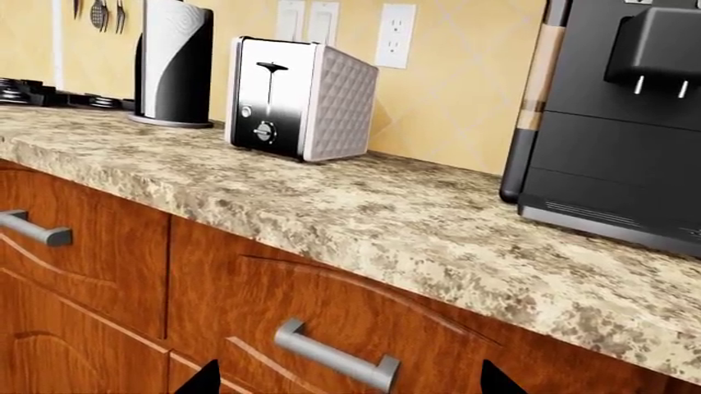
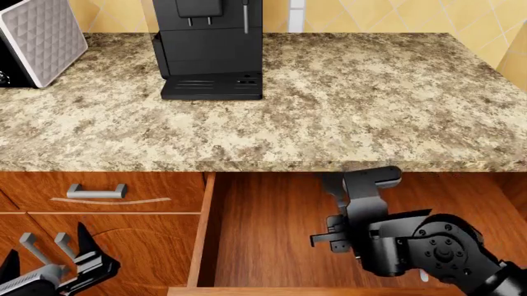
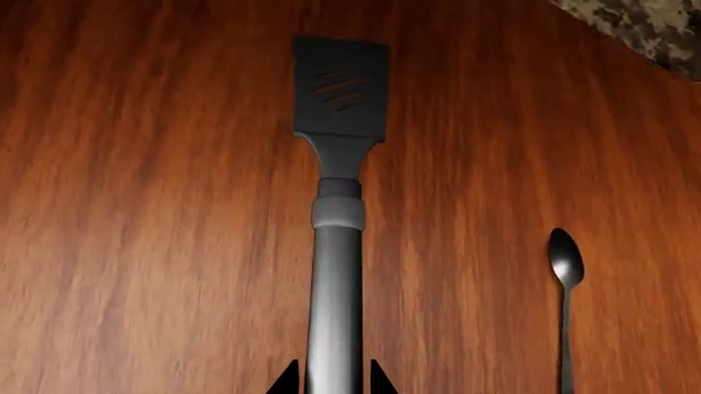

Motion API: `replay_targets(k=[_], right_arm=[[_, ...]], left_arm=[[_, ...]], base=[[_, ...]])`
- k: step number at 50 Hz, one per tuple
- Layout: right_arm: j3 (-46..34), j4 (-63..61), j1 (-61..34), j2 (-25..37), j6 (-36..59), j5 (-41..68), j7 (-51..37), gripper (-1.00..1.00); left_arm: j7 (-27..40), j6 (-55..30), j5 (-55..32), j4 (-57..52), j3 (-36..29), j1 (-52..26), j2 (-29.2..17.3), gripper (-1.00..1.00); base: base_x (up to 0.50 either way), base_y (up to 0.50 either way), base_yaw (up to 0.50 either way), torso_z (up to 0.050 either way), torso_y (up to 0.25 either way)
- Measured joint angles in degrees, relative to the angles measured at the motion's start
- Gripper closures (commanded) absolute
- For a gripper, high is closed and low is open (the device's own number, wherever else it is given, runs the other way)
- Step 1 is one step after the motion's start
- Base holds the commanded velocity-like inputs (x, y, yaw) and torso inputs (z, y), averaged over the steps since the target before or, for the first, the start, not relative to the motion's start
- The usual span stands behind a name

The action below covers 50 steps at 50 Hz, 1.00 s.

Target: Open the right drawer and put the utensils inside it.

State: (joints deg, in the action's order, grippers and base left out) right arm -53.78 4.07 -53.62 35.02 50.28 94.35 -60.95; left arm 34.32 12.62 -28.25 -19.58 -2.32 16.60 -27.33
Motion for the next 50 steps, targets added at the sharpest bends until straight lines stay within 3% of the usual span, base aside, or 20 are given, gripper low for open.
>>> replay_targets(k=[42,43,50], right_arm=[[-3.59,11.54,0.62,-4.59,-0.21,-4.38,6.70,1.00],[-3.62,11.65,0.60,-4.62,-0.18,-4.40,6.81,-1.00],[-3.75,12.26,0.45,-4.72,0.07,-4.76,7.62,-1.00]], left_arm=[[-0.29,1.27,-0.18,0.43,0.43,0.92,0.00,-1.00],[-0.28,1.24,-0.17,0.41,0.42,0.90,-0.01,-1.00],[-0.18,1.02,-0.15,0.26,0.33,0.73,-0.10,-1.00]], base=[[0.00,0.00,0.00,0.000,0.000],[0.00,0.00,0.00,0.000,0.000],[0.00,0.00,0.00,0.000,0.000]])
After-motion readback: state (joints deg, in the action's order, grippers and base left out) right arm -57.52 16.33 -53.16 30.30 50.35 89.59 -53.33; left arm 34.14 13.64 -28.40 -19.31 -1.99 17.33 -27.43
